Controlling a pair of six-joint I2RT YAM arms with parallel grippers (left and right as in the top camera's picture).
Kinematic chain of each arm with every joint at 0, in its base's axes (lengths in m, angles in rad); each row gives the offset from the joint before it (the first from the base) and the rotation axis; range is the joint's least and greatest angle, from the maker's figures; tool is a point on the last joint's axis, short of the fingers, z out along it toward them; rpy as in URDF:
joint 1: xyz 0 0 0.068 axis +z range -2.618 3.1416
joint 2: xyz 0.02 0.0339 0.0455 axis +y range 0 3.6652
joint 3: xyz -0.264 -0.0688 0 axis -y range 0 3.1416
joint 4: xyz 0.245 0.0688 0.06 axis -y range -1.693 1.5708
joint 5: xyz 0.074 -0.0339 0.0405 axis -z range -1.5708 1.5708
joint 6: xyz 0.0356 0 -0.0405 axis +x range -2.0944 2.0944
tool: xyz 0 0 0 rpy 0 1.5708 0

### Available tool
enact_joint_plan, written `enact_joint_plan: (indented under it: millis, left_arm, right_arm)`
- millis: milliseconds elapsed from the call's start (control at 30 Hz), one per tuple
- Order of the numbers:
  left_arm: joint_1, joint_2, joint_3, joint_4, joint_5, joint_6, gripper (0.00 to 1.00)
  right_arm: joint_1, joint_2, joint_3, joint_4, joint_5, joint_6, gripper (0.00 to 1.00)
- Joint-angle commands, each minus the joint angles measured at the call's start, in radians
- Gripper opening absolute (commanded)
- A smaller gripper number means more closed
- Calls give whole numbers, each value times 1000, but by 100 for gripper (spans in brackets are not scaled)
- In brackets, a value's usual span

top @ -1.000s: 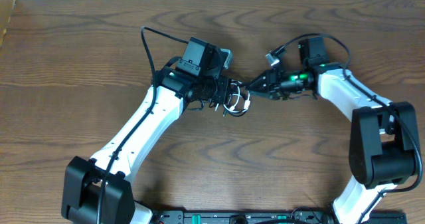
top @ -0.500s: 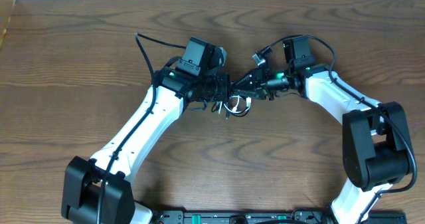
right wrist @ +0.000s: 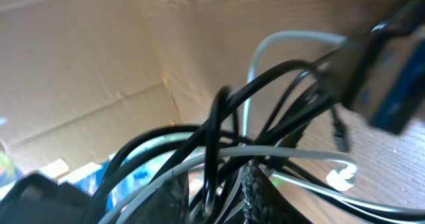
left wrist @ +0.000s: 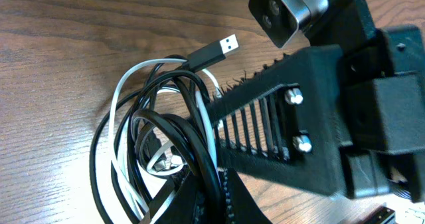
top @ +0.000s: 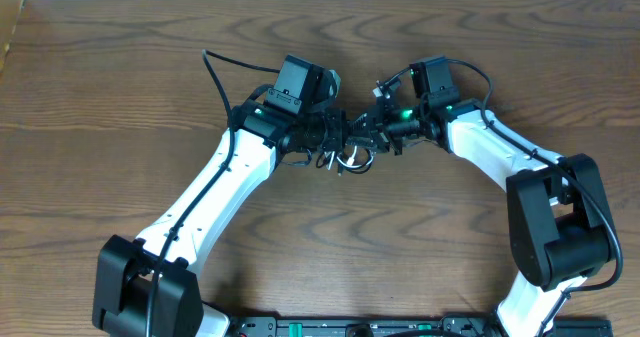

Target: Untangle cables

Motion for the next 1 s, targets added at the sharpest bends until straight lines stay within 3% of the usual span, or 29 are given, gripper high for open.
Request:
enact_joint_plan:
  millis: [0,67,500,867,967]
  left_arm:
    - [-2,-1,9,4,6,-9,7]
    - [-2,-1,9,4,6,-3,7]
    - [-2,-1,8,-76,5,354,7]
    - [-2,0,7,-80,3,405,8]
    - [-2,0,7,-80,-19,404,8]
  right_arm:
    - [13,-10,3,5,101,38,16]
    - [13,-10,3,7,124,8,1]
    - [-124,-10,3,5,-76,-333,1]
    - [-230,-10,3,-72,-100,-436,1]
    - [-242,-10,3,-72,-79,-523,1]
